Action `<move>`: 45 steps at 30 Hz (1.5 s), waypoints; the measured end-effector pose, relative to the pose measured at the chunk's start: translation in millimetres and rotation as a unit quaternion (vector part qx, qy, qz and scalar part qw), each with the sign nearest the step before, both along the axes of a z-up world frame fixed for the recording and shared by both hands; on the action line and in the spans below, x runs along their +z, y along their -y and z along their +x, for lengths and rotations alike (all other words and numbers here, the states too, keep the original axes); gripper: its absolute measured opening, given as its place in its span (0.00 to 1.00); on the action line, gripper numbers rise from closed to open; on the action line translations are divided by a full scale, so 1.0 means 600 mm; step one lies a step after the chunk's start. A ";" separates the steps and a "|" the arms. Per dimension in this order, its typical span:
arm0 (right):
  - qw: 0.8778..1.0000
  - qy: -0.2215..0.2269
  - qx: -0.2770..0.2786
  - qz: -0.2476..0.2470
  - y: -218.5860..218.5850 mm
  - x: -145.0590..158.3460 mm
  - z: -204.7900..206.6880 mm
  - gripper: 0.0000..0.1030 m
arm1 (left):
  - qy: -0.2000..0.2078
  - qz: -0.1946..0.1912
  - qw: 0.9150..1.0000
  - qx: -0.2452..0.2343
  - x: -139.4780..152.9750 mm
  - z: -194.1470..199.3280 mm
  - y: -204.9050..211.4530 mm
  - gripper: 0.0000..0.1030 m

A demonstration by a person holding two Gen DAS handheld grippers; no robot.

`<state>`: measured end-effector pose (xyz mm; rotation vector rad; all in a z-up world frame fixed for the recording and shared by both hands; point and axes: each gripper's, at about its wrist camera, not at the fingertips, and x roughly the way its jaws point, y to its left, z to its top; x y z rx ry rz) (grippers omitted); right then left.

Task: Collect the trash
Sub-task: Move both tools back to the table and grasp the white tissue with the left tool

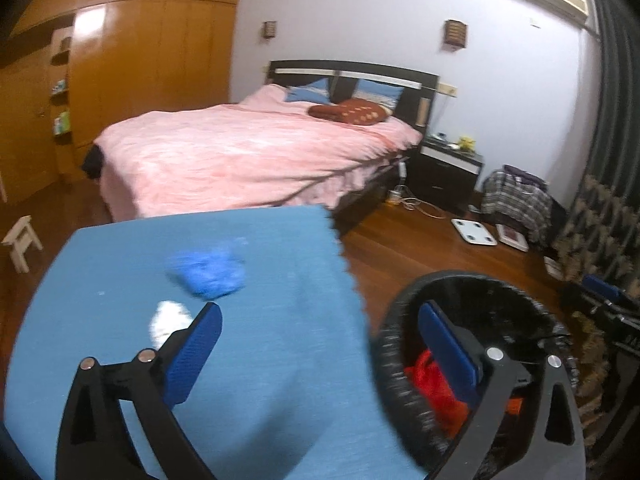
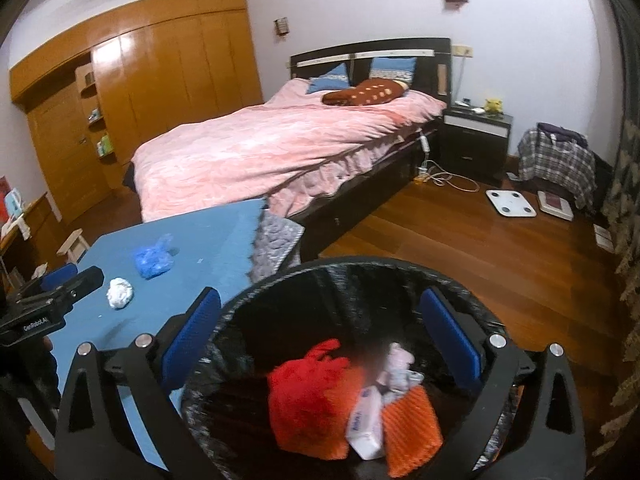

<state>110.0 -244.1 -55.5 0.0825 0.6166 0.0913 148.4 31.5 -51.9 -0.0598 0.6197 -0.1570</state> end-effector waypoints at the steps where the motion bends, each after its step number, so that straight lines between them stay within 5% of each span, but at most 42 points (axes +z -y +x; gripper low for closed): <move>1: 1.000 0.000 0.005 0.000 -0.010 0.001 0.003 0.95 | 0.000 0.002 1.000 0.010 -0.002 -0.003 -0.017 0.94; 19: 0.995 -0.009 0.103 -0.002 -0.219 -0.021 0.084 0.95 | -0.015 0.013 0.993 0.120 -0.049 -0.005 -0.214 0.94; 38: 0.992 -0.038 0.122 -0.013 -0.309 -0.083 0.184 0.95 | -0.071 0.016 0.992 0.107 -0.154 0.109 -0.230 0.92; 45: 0.991 -0.044 0.123 -0.015 -0.316 -0.093 0.196 0.95 | -0.097 0.010 0.991 0.093 -0.188 0.134 -0.215 0.85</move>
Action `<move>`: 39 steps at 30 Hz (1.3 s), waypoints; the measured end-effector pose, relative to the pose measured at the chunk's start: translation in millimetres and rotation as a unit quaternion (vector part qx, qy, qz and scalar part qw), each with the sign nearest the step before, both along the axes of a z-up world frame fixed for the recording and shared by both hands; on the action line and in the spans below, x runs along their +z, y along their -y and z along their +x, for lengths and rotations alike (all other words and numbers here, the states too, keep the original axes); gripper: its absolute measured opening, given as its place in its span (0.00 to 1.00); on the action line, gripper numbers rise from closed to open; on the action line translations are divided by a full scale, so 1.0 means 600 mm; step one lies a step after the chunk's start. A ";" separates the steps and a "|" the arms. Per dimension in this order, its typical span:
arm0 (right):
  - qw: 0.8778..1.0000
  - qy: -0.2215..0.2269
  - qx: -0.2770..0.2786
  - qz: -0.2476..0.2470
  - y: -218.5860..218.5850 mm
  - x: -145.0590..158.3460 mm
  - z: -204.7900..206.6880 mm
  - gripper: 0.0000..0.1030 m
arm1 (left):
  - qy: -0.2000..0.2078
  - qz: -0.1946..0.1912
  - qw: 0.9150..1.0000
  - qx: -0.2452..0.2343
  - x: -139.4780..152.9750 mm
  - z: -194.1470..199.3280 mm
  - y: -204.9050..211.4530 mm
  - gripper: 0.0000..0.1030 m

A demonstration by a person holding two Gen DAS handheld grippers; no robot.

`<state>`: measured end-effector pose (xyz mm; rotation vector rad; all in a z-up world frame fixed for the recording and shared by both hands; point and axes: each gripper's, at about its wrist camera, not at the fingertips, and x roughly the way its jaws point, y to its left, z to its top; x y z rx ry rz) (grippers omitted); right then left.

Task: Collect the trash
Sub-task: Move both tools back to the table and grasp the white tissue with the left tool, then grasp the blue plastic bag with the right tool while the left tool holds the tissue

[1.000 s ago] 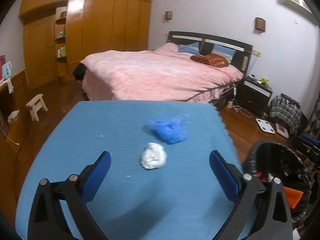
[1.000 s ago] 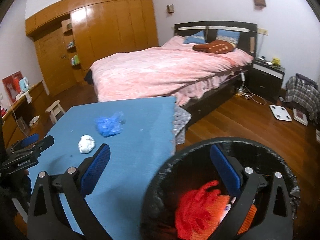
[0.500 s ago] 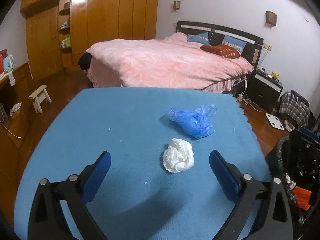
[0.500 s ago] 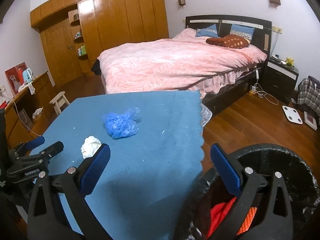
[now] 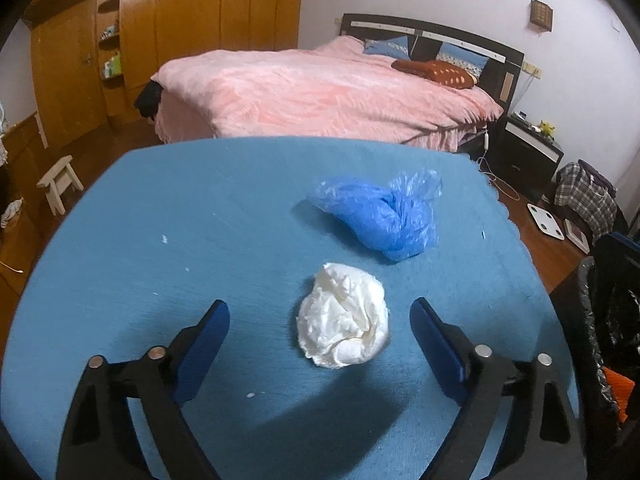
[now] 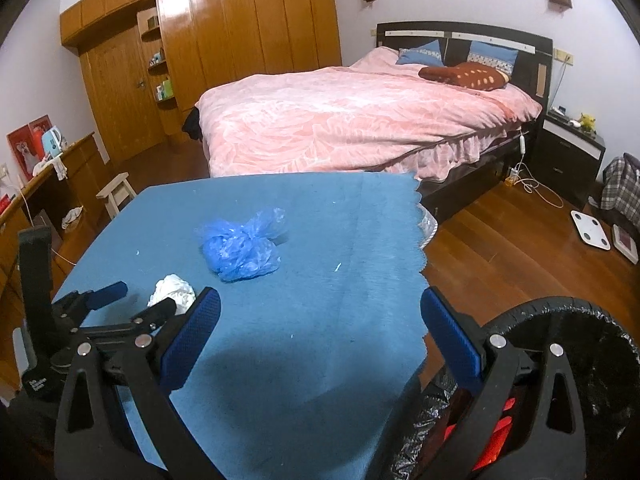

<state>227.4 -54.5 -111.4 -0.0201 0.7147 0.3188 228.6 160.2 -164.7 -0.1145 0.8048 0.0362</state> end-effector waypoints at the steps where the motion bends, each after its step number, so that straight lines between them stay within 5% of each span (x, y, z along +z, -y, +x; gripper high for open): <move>1: 1.000 -0.001 0.000 0.000 0.000 -0.001 0.002 0.95 | -0.003 -0.002 1.000 -0.001 -0.004 0.002 0.001 0.84; 5: 1.000 -0.005 0.000 -0.001 -0.003 -0.006 0.008 0.95 | -0.019 -0.014 1.000 -0.007 -0.020 0.010 0.000 0.76; 10: 1.000 -0.011 0.002 -0.001 -0.012 -0.013 0.013 0.95 | -0.033 -0.037 0.999 -0.023 -0.029 0.019 -0.004 0.46; 12: 1.000 -0.013 0.003 -0.001 -0.019 -0.016 0.015 0.95 | -0.026 -0.040 0.999 -0.026 -0.025 0.016 -0.006 0.42; 23: 1.000 -0.016 0.025 -0.004 -0.081 -0.027 0.058 0.95 | 0.017 -0.023 0.999 0.018 0.024 0.012 -0.074 0.40; 39: 0.997 -0.060 0.035 -0.025 -0.185 -0.093 0.162 0.95 | 0.017 0.007 0.997 0.073 0.025 0.048 -0.171 0.40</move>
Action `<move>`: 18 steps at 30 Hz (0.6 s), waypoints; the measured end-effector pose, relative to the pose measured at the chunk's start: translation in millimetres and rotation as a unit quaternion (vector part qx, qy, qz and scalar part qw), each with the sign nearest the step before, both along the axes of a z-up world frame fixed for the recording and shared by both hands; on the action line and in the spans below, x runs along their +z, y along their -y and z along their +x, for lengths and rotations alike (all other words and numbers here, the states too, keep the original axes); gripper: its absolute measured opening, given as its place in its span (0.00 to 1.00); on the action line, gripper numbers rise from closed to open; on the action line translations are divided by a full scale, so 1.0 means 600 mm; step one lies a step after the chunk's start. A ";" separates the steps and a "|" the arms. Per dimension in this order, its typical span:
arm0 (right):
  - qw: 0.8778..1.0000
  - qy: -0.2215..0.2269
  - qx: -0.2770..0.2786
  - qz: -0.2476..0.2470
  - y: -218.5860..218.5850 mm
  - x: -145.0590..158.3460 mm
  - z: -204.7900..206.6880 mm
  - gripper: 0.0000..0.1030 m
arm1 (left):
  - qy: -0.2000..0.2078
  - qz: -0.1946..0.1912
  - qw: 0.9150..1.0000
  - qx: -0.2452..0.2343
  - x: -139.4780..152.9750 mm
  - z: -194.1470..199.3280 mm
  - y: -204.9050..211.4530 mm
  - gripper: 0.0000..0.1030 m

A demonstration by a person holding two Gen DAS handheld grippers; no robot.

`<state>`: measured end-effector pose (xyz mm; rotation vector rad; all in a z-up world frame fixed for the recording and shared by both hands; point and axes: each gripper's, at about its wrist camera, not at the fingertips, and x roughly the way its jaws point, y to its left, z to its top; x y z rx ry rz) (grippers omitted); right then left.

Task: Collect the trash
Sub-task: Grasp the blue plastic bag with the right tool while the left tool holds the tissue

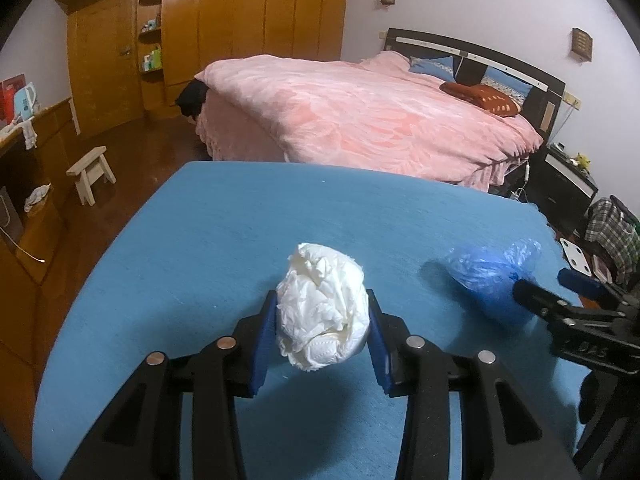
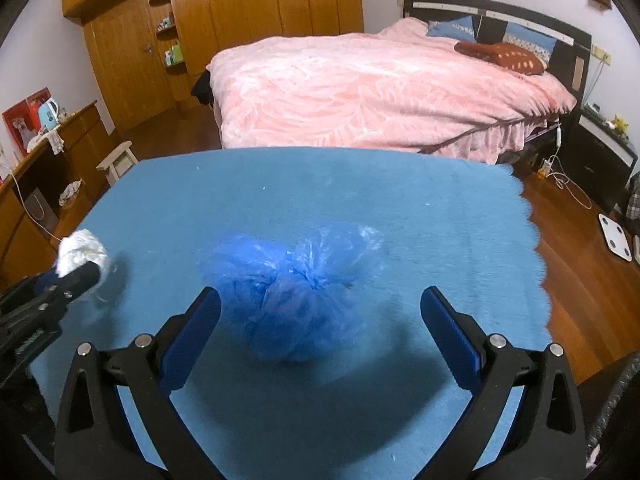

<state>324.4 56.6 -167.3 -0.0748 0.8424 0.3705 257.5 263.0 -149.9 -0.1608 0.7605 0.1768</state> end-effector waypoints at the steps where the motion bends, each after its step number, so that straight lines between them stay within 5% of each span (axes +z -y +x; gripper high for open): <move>1: 1.000 -0.004 0.000 0.000 -0.003 -0.004 0.003 0.95 | 0.000 0.000 1.000 0.001 0.000 0.001 -0.002 0.40; 9: 1.000 -0.016 0.026 -0.001 -0.030 -0.016 0.007 0.94 | 0.000 0.000 1.000 0.005 0.000 0.003 -0.007 0.40; 11: 0.999 -0.023 0.039 0.002 -0.036 -0.019 0.007 0.86 | -0.001 0.001 1.000 0.006 -0.001 0.002 -0.011 0.40; 13: 0.998 -0.039 0.053 0.009 -0.040 -0.023 0.008 0.66 | -0.002 0.001 1.000 0.008 -0.002 0.000 -0.012 0.41; 18: 0.997 -0.045 0.069 0.012 -0.044 -0.021 0.005 0.50 | -0.003 0.000 1.000 0.012 -0.001 -0.008 -0.017 0.41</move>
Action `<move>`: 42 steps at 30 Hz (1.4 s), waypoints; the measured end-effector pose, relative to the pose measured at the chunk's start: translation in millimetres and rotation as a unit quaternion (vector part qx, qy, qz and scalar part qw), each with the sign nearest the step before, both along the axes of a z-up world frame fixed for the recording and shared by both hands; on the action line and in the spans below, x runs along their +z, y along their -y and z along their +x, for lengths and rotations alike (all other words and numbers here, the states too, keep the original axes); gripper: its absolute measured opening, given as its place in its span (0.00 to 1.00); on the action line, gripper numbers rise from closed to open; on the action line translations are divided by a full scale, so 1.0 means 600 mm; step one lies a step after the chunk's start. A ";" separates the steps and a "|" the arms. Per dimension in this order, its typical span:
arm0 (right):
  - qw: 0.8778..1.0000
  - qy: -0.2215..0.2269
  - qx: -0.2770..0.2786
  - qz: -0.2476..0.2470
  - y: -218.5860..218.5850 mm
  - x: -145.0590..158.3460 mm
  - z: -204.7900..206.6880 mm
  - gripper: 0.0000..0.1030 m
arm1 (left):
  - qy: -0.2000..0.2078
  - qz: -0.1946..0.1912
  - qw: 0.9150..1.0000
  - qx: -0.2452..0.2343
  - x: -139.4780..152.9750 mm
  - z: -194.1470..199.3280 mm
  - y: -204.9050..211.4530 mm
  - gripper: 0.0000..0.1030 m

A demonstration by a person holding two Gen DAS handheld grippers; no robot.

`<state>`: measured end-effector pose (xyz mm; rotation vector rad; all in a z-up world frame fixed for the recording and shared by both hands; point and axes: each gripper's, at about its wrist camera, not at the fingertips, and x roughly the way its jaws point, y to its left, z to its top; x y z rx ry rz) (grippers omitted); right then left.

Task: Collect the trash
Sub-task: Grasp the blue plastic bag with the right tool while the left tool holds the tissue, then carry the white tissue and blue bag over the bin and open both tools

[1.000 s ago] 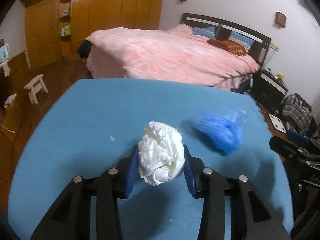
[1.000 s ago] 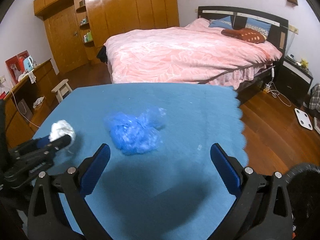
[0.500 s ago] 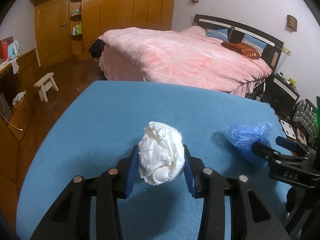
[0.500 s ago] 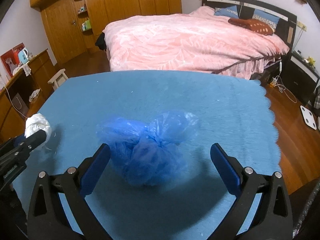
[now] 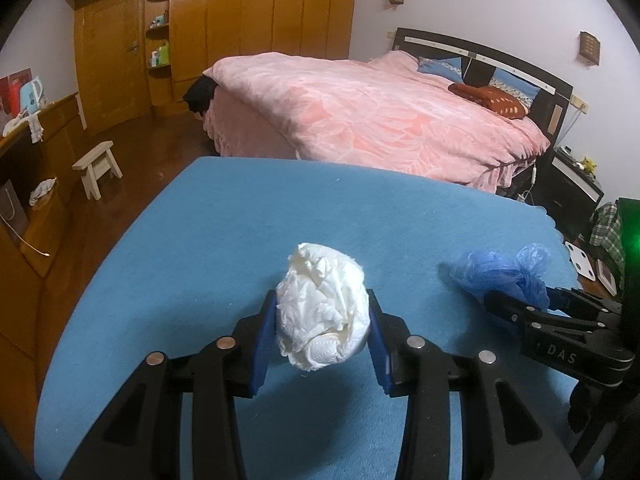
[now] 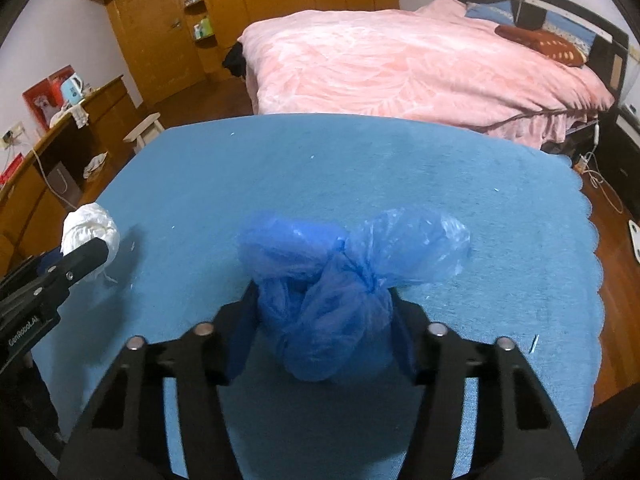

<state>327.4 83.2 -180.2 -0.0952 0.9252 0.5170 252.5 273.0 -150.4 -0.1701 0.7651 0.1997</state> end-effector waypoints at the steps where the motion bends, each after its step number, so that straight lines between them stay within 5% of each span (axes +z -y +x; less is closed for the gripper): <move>1: 1.000 0.000 0.001 0.002 0.001 0.002 -0.001 0.48 | 0.001 0.000 1.000 0.001 0.002 -0.002 0.000 0.41; 42: 0.990 0.100 -0.048 0.087 0.209 0.246 -0.207 0.47 | 0.082 0.015 0.993 -0.085 0.197 -0.134 0.214 0.41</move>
